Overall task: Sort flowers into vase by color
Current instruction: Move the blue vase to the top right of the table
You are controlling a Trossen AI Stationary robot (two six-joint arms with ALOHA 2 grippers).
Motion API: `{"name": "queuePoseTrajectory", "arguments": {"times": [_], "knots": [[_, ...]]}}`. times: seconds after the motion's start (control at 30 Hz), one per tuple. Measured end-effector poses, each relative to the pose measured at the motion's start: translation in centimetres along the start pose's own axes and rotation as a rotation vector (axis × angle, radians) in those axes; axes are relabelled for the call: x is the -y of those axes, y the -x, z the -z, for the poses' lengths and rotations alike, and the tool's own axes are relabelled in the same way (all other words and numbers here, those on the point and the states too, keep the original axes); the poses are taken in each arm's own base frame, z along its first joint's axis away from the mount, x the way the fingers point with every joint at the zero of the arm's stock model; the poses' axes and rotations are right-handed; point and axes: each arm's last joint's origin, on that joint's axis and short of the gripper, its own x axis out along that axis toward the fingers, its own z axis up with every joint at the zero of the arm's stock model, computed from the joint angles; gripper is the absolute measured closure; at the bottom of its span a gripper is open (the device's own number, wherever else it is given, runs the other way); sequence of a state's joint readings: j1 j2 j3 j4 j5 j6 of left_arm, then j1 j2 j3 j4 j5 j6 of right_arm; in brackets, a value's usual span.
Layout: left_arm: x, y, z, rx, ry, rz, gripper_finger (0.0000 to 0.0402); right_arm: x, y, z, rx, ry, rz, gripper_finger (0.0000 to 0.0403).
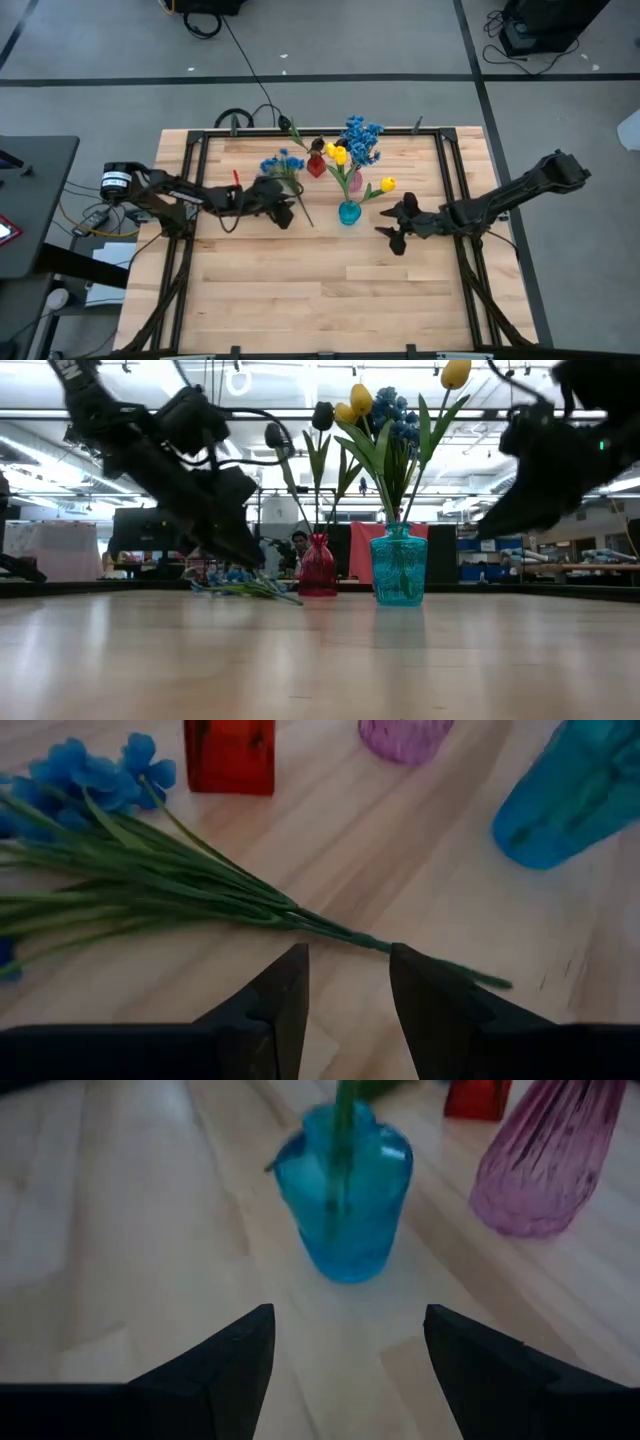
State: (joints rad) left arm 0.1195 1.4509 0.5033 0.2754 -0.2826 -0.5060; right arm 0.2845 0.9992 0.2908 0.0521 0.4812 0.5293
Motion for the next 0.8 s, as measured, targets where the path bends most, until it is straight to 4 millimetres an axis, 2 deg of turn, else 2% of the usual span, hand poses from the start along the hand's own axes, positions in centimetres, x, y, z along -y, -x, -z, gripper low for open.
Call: {"name": "queuePoseTrajectory", "arguments": {"times": [0.07,0.23,0.4,0.8], "knots": [[-0.2,0.2,0.9,0.052,0.044,0.011,0.0254,0.2,-0.8,0.9,0.014,0.001,0.015,0.0135],[-1.3,0.8,2.5,0.166,0.172,0.067,0.0254,0.2,-2.3,2.1,0.192,0.013,0.095,0.0135],[-1.9,1.3,3.2,0.22,0.22,0.102,0.0254,-0.1,-3.4,2.5,0.301,0.092,0.076,0.0125],[-2.0,1.3,3.3,0.216,0.186,0.095,0.0254,0.3,-7.1,1.8,0.319,0.131,0.059,0.0009]]}}
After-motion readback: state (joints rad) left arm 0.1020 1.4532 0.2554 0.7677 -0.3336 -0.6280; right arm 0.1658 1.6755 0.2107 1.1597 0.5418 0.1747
